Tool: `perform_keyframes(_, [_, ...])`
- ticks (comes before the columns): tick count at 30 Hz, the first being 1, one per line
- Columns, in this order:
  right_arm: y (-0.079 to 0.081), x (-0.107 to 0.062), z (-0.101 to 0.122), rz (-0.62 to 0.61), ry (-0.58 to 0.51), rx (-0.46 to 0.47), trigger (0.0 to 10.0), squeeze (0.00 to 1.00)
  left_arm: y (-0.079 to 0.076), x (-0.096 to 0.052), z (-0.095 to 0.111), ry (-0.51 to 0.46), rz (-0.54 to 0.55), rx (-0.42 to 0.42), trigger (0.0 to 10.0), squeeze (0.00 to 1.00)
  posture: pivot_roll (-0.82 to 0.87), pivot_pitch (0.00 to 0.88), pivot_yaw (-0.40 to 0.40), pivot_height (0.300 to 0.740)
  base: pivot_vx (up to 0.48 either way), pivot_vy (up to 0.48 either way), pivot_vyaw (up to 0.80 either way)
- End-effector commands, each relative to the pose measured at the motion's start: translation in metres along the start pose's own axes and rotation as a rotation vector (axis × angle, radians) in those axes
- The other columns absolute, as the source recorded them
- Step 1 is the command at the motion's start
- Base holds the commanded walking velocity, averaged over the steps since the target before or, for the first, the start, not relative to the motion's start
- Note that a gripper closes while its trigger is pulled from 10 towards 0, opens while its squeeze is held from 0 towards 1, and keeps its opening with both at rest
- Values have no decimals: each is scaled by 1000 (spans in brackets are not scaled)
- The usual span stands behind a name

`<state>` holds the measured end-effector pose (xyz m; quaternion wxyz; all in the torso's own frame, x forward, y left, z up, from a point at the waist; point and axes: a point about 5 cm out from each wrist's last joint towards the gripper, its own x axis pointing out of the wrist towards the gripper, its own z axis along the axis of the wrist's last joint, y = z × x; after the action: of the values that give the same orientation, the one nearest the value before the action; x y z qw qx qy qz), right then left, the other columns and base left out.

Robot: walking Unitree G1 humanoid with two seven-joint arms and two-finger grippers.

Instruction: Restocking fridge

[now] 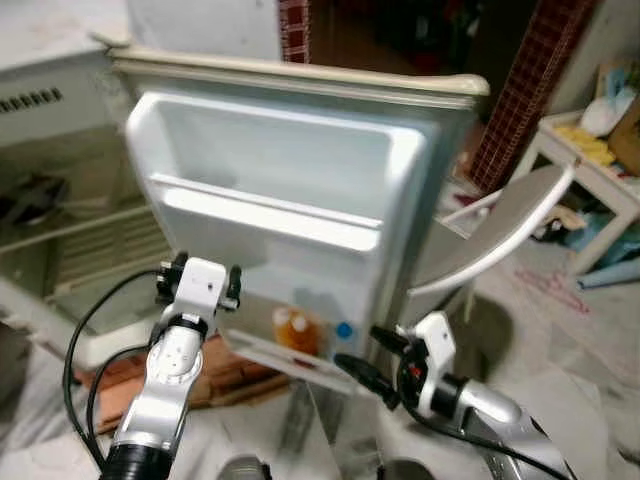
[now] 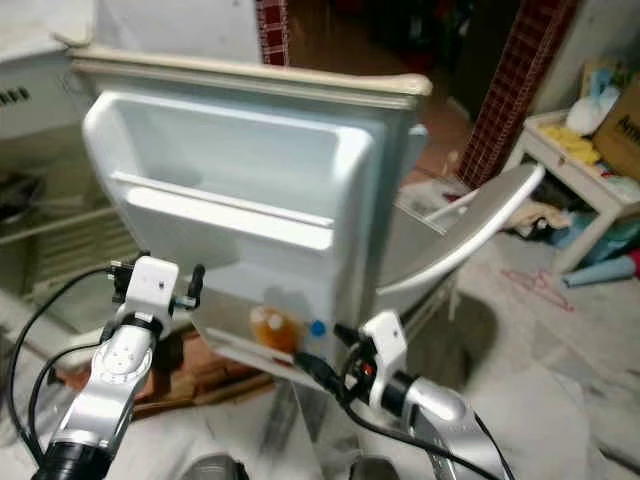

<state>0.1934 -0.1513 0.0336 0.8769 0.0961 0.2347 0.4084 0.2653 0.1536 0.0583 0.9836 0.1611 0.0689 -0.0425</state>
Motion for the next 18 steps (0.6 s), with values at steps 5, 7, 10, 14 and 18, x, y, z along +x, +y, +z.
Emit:
perform_keyframes(5, [-3,-5,6,33,0,-5,10000,0,4,-2,-1,2,14,14,10000,0,-29,0,63,740,0,-416,0])
perform_keyframes(7, [-3,-5,6,33,0,-5,10000,0,4,-2,-1,2,14,14,10000,0,-29,0,63,740,0,-416,0])
perform_keyframes(10, [-3,-5,6,33,0,-5,10000,0,4,-2,-1,2,14,14,10000,0,-29,0,63,740,0,-416,0])
perform_keyframes(14, [-3,-5,6,33,0,-5,10000,0,4,-2,-1,2,14,14,10000,0,-29,0,63,740,0,-416,0])
perform_keyframes(18, [-3,-5,6,33,0,-5,10000,0,4,-2,-1,2,14,14,10000,0,-29,0,63,740,0,-416,0])
